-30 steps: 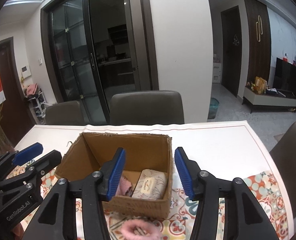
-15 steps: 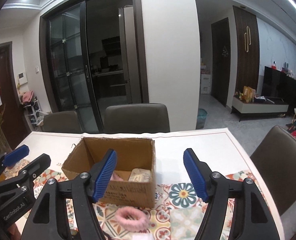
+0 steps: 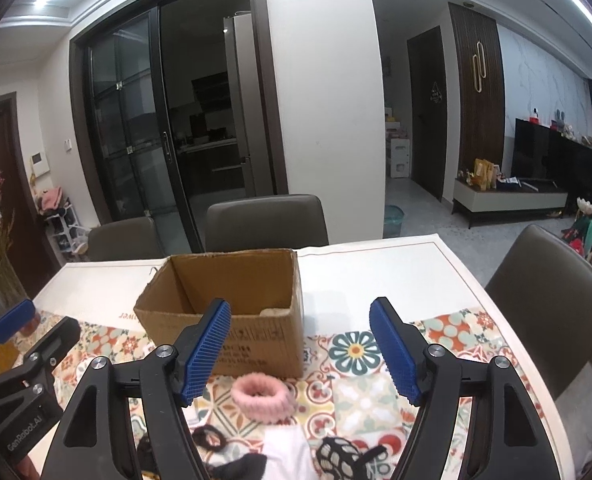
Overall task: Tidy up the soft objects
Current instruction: 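Move both open grippers back toward the scarf and oven mitt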
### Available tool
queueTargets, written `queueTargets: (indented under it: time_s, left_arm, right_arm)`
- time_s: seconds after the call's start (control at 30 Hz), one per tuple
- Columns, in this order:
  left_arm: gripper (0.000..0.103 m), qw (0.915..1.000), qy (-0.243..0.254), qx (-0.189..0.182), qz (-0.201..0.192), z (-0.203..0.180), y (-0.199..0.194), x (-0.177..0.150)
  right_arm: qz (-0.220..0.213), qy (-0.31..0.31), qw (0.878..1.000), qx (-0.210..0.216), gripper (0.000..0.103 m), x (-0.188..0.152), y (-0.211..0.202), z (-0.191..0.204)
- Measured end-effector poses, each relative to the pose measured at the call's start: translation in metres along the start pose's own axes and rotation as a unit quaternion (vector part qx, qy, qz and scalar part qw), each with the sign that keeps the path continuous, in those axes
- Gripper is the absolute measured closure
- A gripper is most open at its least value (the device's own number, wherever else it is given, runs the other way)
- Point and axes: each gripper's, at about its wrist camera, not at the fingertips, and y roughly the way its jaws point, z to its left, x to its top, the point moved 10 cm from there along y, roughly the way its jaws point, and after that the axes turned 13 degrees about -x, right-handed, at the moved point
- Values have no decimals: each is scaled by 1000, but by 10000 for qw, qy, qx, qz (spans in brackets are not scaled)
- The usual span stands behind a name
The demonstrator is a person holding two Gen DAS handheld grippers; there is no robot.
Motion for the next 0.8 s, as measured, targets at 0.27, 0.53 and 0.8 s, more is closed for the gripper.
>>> queueTargets:
  time_s: [0.27,0.53,0.8]
  left_arm:
    - [32,9993,-254,-43,267,0,-15,-33]
    - [30,9987,-132,129,471,-6,-30,-60]
    - [29,9980,-231,108,573,-10,-44,-82]
  right_arm:
    - [144,58,9999,-64,30,-22,-17,-9]
    - [230,-74,9997,-96,30,-47,-33,-12]
    - [352,-38,9994,-44,30,-66,-42,-20]
